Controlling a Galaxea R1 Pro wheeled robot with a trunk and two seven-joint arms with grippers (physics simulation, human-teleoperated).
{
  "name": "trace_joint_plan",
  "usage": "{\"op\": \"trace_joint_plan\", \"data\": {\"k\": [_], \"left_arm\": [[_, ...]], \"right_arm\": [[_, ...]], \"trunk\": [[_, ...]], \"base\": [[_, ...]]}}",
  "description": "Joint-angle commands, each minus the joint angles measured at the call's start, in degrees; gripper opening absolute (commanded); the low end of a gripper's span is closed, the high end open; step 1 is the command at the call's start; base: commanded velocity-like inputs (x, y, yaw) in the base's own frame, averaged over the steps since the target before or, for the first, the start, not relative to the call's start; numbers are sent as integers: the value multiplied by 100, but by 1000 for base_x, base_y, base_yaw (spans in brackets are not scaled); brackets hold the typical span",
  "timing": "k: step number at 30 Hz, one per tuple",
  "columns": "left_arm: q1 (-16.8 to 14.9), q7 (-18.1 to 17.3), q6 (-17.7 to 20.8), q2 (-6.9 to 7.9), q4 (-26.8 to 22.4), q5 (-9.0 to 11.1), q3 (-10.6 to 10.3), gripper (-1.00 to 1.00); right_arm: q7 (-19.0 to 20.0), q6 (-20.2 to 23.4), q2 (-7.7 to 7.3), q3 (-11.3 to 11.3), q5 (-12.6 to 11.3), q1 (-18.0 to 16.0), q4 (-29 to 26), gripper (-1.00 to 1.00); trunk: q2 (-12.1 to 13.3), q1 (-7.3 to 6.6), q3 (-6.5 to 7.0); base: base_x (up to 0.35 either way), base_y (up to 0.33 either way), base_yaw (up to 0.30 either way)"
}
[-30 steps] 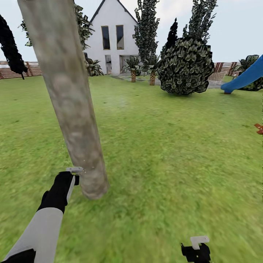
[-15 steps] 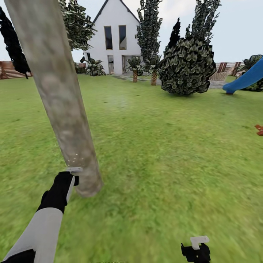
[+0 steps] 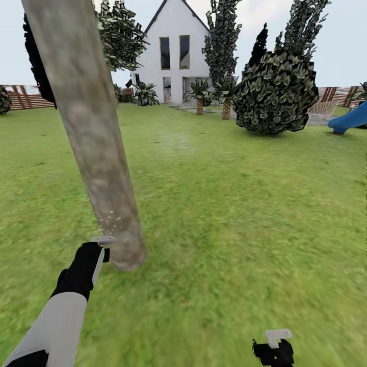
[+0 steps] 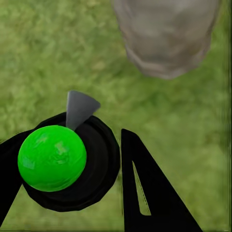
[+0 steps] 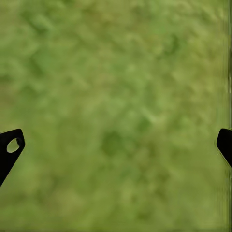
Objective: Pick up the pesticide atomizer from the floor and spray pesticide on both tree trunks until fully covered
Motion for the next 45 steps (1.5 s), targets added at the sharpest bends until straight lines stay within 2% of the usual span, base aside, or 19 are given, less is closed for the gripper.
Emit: {"op": "trace_joint_plan", "data": {"k": [1,11,16,19,24,26,32,37,45], "left_arm": [[-4,4,17,-2,5,-8,19,-100],[-4,69,11,14,10,-17,-12,-100],[6,72,-8,42,23,-27,41,-100],[100,70,-30,97,27,-33,65,-100],[251,78,-47,92,27,-40,61,-100],[334,86,-225,83,25,-43,58,-100],[363,442,-354,41,26,-34,22,-100],[373,472,-366,38,27,-70,17,-100],[382,476,-367,37,27,-76,6,-100]], "right_arm": [[-15,-22,1,-41,60,-5,10,100],[-15,-22,6,-43,60,-5,7,100],[-15,-22,9,-40,60,-5,10,100],[-15,-22,9,-40,60,-5,10,100],[-15,-18,12,-40,60,-5,10,100],[-15,-16,9,-40,60,-5,10,100],[-15,-21,14,-34,60,-5,10,100],[-15,-21,17,-32,60,-5,11,100],[-15,-22,14,-40,60,-5,10,100]], "trunk": [[-3,-1,-5],[-3,-1,-5],[-3,-1,-5],[-3,-1,-5],[-3,-1,-5],[-3,-1,-5],[-3,-1,-5],[-3,-1,-5],[-3,-1,-5]], "base": [[0,-273,0],[56,-266,0],[134,-248,18],[107,-254,209],[121,-254,272],[162,-247,277],[176,-240,277],[166,-240,204],[96,-255,10]]}}
